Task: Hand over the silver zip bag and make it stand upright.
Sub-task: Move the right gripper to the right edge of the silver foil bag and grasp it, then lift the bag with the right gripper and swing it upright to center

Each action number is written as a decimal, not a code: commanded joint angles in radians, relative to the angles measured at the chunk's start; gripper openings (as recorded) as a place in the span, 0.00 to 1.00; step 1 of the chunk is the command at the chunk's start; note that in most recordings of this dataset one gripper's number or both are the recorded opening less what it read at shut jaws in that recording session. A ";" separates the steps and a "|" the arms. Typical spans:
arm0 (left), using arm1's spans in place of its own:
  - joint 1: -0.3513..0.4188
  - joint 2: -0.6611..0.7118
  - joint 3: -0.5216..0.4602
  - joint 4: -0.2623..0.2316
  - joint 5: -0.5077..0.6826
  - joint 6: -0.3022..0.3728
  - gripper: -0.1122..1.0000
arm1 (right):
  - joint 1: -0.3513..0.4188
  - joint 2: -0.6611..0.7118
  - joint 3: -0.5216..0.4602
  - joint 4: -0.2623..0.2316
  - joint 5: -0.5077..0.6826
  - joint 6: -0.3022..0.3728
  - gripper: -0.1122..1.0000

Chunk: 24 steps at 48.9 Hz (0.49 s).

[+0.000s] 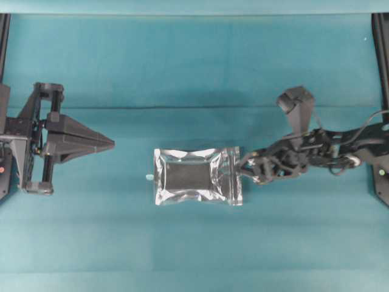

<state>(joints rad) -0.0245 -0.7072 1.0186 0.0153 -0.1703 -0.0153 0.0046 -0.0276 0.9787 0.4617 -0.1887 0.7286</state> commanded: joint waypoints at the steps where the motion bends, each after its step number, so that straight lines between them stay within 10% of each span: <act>1: 0.002 -0.002 -0.025 0.002 -0.005 0.002 0.05 | 0.018 0.035 -0.034 0.003 -0.031 0.028 0.97; 24: 0.000 -0.003 -0.023 0.002 0.028 0.002 0.05 | 0.057 0.163 -0.106 0.003 -0.098 0.092 0.97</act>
<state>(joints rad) -0.0245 -0.7072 1.0186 0.0153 -0.1427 -0.0123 0.0430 0.1058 0.9081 0.4694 -0.2746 0.8007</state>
